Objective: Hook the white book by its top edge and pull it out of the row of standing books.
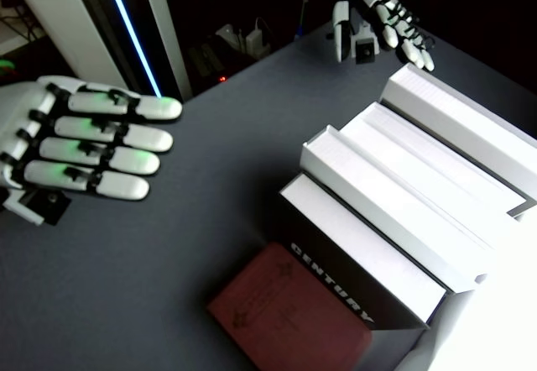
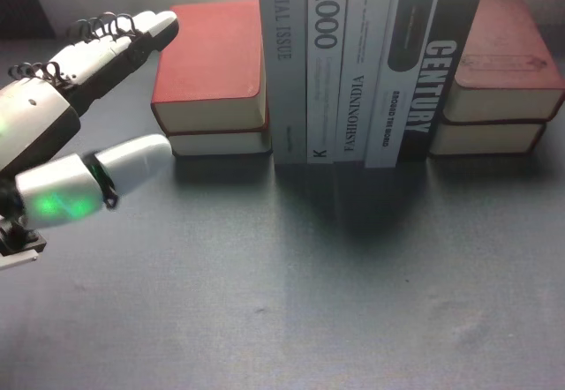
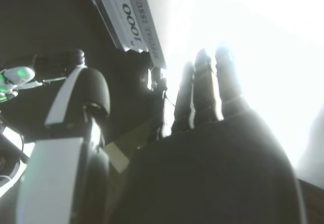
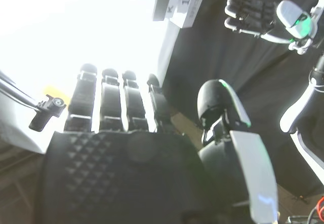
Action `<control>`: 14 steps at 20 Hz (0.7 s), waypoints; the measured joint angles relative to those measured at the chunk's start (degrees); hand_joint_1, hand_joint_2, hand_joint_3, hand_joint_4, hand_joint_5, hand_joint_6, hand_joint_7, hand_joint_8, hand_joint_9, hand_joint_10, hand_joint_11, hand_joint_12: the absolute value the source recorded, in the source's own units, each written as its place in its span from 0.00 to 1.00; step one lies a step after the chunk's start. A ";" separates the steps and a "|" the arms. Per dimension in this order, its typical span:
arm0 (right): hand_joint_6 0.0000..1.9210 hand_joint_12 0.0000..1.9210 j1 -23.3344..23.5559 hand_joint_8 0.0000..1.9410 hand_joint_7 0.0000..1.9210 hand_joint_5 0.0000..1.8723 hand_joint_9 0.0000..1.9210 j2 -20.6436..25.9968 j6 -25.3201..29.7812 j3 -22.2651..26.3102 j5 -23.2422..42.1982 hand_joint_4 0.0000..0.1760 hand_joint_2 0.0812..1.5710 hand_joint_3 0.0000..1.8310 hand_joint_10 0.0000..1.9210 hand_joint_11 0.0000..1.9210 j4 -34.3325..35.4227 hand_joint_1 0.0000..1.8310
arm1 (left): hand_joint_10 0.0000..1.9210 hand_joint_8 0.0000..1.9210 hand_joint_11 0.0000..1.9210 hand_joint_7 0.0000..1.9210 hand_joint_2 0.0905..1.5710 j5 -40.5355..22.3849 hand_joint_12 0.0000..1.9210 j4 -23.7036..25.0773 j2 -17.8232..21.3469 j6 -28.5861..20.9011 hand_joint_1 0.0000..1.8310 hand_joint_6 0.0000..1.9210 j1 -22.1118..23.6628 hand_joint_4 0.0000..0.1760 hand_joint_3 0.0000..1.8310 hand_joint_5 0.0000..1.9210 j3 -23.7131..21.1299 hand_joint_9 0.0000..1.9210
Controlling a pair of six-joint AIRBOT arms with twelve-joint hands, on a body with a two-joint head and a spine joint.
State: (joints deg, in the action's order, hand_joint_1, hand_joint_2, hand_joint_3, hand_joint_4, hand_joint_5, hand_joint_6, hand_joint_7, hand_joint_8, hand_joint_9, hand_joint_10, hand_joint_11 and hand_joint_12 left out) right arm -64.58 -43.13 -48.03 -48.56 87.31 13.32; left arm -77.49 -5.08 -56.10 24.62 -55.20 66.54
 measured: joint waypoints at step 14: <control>0.04 0.00 14.51 0.00 0.00 0.08 0.00 -4.15 0.17 -6.62 -12.50 0.00 0.94 0.01 0.00 0.00 -3.78 0.19 | 0.00 0.00 0.00 0.00 0.86 0.66 0.00 -0.70 -0.17 -0.04 0.00 0.00 -0.81 0.58 0.00 0.00 0.48 0.00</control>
State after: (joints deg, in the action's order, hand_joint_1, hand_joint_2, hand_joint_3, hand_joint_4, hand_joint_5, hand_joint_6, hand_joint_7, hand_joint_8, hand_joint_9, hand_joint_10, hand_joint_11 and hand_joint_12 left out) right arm -50.06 -47.29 -47.86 -55.18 74.81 9.54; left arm -76.84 -5.78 -56.27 24.58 -56.01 67.02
